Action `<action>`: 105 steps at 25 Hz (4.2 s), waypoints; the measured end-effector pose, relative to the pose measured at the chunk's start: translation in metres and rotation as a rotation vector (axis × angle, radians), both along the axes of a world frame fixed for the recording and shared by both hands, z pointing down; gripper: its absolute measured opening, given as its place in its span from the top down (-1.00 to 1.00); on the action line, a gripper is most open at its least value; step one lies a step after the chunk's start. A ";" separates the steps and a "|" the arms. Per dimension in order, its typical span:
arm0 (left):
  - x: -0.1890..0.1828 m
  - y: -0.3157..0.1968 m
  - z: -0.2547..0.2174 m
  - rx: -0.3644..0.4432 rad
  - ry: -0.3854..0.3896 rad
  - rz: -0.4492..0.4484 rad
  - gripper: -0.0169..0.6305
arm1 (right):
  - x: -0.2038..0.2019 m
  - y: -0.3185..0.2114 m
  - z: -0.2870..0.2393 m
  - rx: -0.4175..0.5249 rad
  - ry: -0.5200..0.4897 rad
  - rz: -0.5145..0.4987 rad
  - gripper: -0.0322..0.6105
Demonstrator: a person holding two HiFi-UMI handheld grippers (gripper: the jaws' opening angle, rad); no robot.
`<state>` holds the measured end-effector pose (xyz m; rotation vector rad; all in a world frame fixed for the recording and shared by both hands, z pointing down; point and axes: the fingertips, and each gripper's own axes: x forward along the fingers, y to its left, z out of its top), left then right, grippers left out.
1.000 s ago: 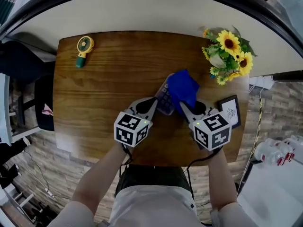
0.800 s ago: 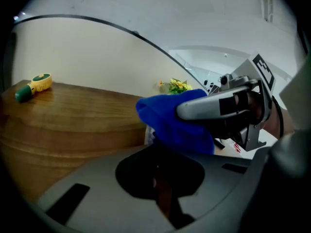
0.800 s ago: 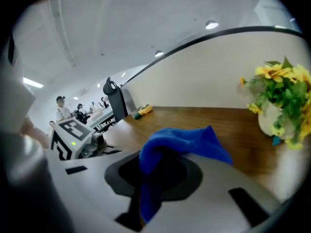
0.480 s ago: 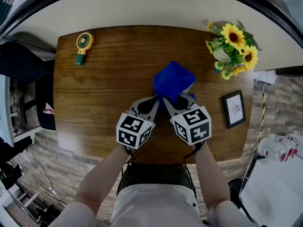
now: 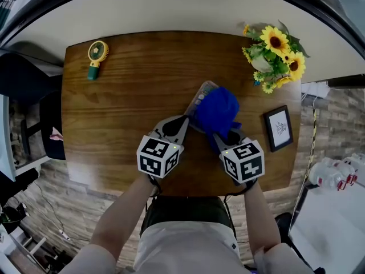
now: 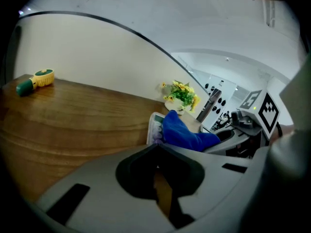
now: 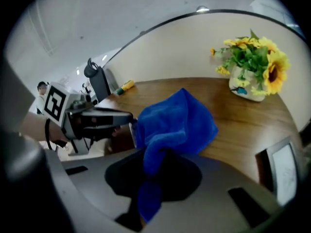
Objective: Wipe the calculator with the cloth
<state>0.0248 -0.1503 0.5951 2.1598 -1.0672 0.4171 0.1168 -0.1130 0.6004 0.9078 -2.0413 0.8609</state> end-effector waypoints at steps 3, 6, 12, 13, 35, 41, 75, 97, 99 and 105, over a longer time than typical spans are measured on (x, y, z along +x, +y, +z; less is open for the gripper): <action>0.000 0.001 0.001 0.005 0.008 0.006 0.94 | 0.015 0.010 -0.006 0.014 0.030 0.003 0.71; -0.001 0.001 0.000 0.008 0.011 0.005 0.94 | 0.001 0.000 -0.034 0.096 -0.083 0.027 0.71; 0.000 0.001 -0.001 0.022 -0.001 0.005 0.94 | -0.062 -0.035 -0.051 0.198 -0.194 0.011 0.69; 0.001 0.001 -0.001 0.023 -0.001 0.005 0.94 | -0.070 -0.039 -0.047 0.199 -0.188 0.019 0.69; 0.000 0.001 0.000 0.026 0.002 0.010 0.94 | -0.011 0.032 0.000 -0.028 -0.107 0.123 0.71; 0.001 0.003 0.000 0.016 0.007 0.013 0.94 | 0.042 -0.048 -0.071 0.200 -0.197 0.314 0.71; 0.003 0.000 0.000 0.069 -0.049 0.025 0.94 | -0.048 0.071 0.001 -0.191 -0.225 -0.006 0.71; 0.002 0.000 -0.002 0.088 -0.063 0.026 0.94 | -0.035 -0.064 -0.020 0.132 -0.226 0.382 0.69; 0.002 0.000 -0.001 0.094 -0.070 0.023 0.94 | -0.045 -0.053 -0.020 0.079 -0.289 0.358 0.69; 0.002 0.001 0.001 0.087 -0.068 0.024 0.94 | -0.066 -0.007 -0.018 -0.039 -0.288 0.176 0.70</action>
